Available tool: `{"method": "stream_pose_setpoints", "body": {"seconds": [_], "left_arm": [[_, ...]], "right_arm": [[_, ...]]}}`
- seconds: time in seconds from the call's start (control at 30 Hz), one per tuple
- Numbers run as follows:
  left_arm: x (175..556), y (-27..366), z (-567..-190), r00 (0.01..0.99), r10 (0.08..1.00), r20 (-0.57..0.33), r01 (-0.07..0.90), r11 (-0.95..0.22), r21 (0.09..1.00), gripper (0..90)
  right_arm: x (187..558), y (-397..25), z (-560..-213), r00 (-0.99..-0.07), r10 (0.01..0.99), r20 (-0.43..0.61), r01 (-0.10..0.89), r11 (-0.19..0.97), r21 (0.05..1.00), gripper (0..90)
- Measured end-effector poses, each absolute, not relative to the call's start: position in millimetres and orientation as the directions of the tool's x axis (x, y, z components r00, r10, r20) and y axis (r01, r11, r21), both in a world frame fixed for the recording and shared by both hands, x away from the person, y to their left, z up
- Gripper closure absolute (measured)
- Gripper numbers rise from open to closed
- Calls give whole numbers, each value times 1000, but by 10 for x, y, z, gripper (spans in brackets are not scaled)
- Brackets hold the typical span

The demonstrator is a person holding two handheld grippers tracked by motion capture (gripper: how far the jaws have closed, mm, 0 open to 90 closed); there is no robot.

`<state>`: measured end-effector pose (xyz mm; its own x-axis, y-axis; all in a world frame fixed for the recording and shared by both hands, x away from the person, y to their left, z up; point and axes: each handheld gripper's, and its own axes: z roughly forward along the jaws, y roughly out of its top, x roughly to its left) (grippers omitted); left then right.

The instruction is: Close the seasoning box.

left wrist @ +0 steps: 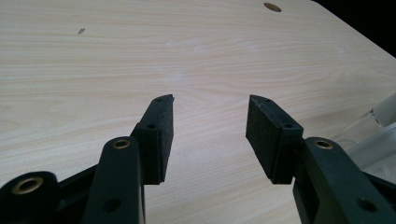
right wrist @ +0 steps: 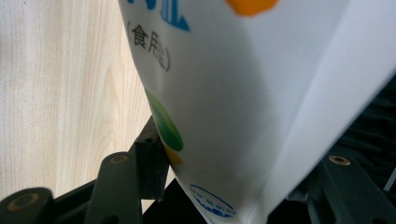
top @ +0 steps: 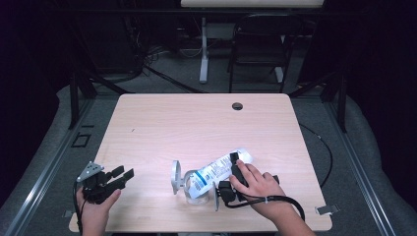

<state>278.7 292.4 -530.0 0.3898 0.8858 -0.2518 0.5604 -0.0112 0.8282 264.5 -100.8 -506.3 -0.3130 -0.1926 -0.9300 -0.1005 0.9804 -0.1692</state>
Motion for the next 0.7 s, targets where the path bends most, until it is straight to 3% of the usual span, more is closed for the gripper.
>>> {"method": "stream_pose_setpoints", "body": {"seconds": [0.7], "left_arm": [[2784, 2928, -5296, 391, 885, -252, 561, -13, 828, 519]], "right_arm": [[2641, -993, -5049, -309, -215, -927, -94, 976, -195, 462]]}}
